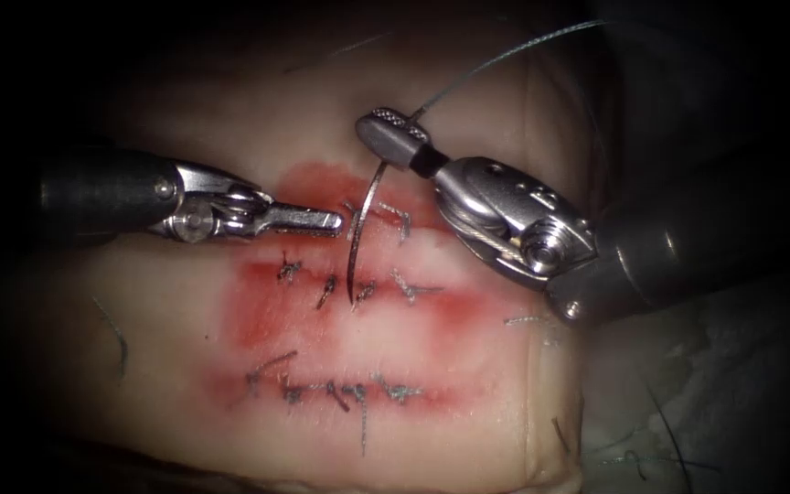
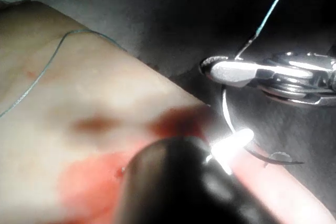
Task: Wound Closure
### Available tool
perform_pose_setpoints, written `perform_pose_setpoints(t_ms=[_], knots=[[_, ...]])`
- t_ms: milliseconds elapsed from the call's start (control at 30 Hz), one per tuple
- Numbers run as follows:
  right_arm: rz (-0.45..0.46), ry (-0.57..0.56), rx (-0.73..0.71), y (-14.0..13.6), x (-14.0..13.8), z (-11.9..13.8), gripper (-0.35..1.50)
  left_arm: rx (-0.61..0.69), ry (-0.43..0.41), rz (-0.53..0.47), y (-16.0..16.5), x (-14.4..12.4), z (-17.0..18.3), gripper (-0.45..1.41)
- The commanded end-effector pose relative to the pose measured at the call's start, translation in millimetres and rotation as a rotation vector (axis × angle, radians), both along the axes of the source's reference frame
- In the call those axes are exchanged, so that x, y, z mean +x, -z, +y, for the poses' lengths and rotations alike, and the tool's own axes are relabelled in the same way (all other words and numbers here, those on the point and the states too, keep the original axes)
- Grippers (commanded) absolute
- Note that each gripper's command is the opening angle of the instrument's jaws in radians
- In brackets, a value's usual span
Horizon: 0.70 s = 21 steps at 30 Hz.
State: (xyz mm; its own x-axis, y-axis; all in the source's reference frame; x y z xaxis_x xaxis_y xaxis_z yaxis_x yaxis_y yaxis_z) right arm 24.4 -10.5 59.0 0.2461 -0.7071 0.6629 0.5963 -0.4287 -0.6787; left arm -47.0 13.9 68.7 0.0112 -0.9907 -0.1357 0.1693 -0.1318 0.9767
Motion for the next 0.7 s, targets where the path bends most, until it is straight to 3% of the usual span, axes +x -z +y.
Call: perform_pose_setpoints(t_ms=[33, 267, 333, 367, 467, 533, 600, 700], knots=[[0.004, 0.0, -0.001, -0.2, 1.1, -0.1, -0.35, -0.007, -0.011, 0.003, -0.4, -0.9, 0.4, 0.81], [0.003, 0.0, -0.003, -0.3, 1.6, -0.4, -0.35, -0.005, -0.012, 0.006, -0.1, -1.6, 0.2, 0.79], [0.003, 0.0, -0.004, -0.3, 1.6, -0.4, -0.35, -0.004, -0.014, 0.007, 0.0, -1.5, 0.3, 0.59], [0.003, 0.0, -0.004, -0.3, 1.6, -0.4, -0.35, 0.013, -0.013, 0.011, 0.1, -1.4, 0.3, 0.41], [-0.014, 0.01, -0.026, -0.3, 1.8, -0.4, -0.35, 0.096, -0.016, 0.03, 0.4, -1.0, 0.5, -0.45], [-0.035, 0.022, -0.052, -0.3, 1.9, -0.4, -0.35, 0.161, -0.01, 0.042, 0.7, -0.9, 0.6, -0.45], [-0.059, 0.036, -0.083, -0.2, 2.0, -0.5, 0.32, 0.205, -0.006, 0.043, 0.9, -0.8, 0.8, -0.45], [-0.057, 0.039, -0.083, 0.0, 1.9, -0.8, 1.04, 0.264, 0.012, 0.015, 1.2, -0.5, 1.0, -0.45]])
